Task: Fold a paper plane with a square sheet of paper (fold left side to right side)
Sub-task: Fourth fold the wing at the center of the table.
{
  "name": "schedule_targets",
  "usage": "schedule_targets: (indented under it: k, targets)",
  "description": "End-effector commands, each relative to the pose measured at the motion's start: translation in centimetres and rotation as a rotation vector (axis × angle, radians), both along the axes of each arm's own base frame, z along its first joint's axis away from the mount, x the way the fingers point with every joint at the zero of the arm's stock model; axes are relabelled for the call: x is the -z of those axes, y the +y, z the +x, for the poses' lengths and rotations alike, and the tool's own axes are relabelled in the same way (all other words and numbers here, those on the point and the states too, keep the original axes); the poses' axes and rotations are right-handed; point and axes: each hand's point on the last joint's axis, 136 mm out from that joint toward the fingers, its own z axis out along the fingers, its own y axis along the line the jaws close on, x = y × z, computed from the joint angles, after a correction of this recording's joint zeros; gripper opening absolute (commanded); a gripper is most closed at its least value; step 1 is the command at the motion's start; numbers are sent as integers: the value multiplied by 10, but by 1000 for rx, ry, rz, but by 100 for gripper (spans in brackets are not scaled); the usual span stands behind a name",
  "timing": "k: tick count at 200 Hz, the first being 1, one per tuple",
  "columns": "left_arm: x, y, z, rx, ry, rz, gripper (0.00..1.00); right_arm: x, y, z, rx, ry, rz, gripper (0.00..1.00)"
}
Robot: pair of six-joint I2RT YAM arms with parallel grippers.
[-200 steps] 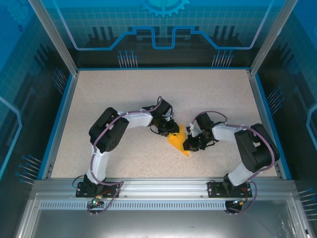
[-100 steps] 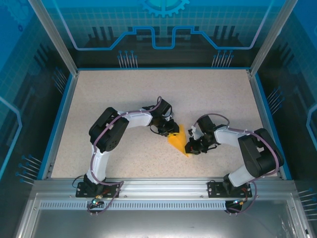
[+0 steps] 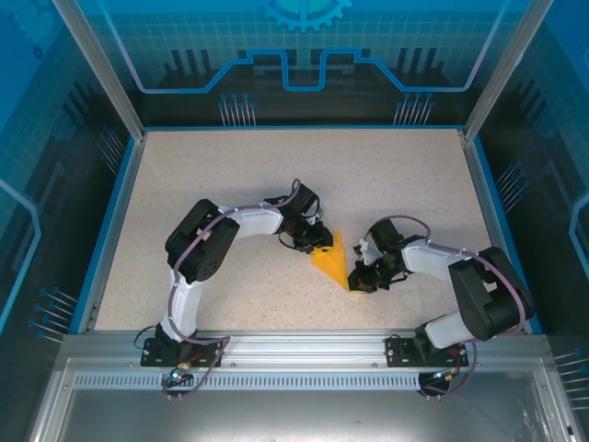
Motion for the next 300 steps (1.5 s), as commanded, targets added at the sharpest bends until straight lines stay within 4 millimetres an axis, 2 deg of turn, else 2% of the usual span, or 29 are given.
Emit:
schedule_targets:
  k: [1,19,33,75,97,129,151,207,241,277,300]
  targets:
    - [56,41,-14,-39,87,188,26,11,-15,-31,2,109,-83,4]
    - [55,41,-14,-40,88,190,26,8,-14,-32,3,105,-79,4]
    - [54,41,-13,-40,85,188,26,-1,-10,-28,-9,75,-53,2]
    - [50,38,-12,-41,79,178,26,-60,9,2,-21,-158,86,5]
    - [49,38,-13,-41,77,175,26,-67,22,18,-14,-189,150,4]
    - [48,37,-13,-39,76,171,26,-51,32,44,5,-173,138,1]
    - [46,35,-13,-34,73,164,26,-34,28,51,21,-142,76,0]
    - [28,23,-5,-25,27,93,27,13,7,30,17,-2,-72,0]
    - [-7,17,4,-20,-88,28,27,25,-9,21,20,21,-160,0]
    - [-36,4,-15,29,-154,-59,27,26,-14,19,14,18,-190,0]
    - [-38,-12,-30,68,-124,-117,24,26,-14,19,11,18,-185,0]
